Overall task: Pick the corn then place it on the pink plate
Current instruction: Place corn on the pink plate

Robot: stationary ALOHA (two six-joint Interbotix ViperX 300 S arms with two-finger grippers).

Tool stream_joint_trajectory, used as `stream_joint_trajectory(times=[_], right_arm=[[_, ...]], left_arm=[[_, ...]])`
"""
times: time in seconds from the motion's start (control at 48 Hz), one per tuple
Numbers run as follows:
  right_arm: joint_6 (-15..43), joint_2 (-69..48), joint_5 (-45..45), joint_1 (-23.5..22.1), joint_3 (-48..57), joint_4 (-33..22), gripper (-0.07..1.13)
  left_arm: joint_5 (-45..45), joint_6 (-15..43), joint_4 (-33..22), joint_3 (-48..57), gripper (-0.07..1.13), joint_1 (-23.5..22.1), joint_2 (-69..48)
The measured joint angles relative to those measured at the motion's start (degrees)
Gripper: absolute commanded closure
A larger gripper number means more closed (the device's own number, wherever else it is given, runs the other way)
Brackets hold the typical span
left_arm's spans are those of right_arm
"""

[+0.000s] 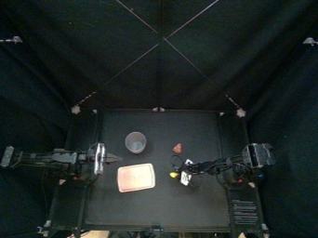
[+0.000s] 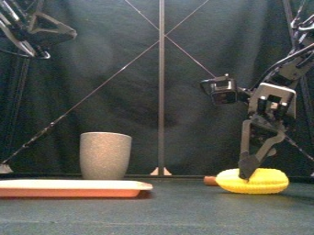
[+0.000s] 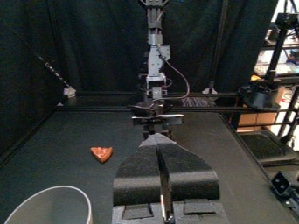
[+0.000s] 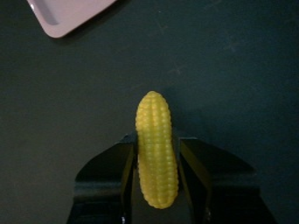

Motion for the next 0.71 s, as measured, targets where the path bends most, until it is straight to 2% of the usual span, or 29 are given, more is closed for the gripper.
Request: stream_joint_trajectory(times=[0.083, 0.208, 0.396, 0.521, 0.708], right_arm=[[-0.09, 0.26, 0.00, 0.00, -0.62, 0.09, 0.59], [-0.97, 0.44, 0.00, 0.00, -3.60, -0.26, 0.58], [-0.53, 1.49, -0.18, 0.00, -12.22, -5.89, 0.58], [0.00, 5.01, -0.18, -0.09, -19.07, -9.14, 0.58], [-0.62, 13.54, 0.18, -0.18, -29.88, -10.63, 0.58]], left_arm=[[0.00, 0.00, 0.00, 0.00, 1.10, 0.00, 0.00], [0.00, 0.00, 0.00, 0.00, 1.10, 0.00, 0.00], [0.00, 0.00, 0.00, 0.00, 1.10, 0.00, 0.00], [0.00, 0.00, 0.00, 0.00, 1.09, 0.09, 0.00], [0.00, 0.00, 0.09, 0.00, 1.10, 0.70, 0.00]])
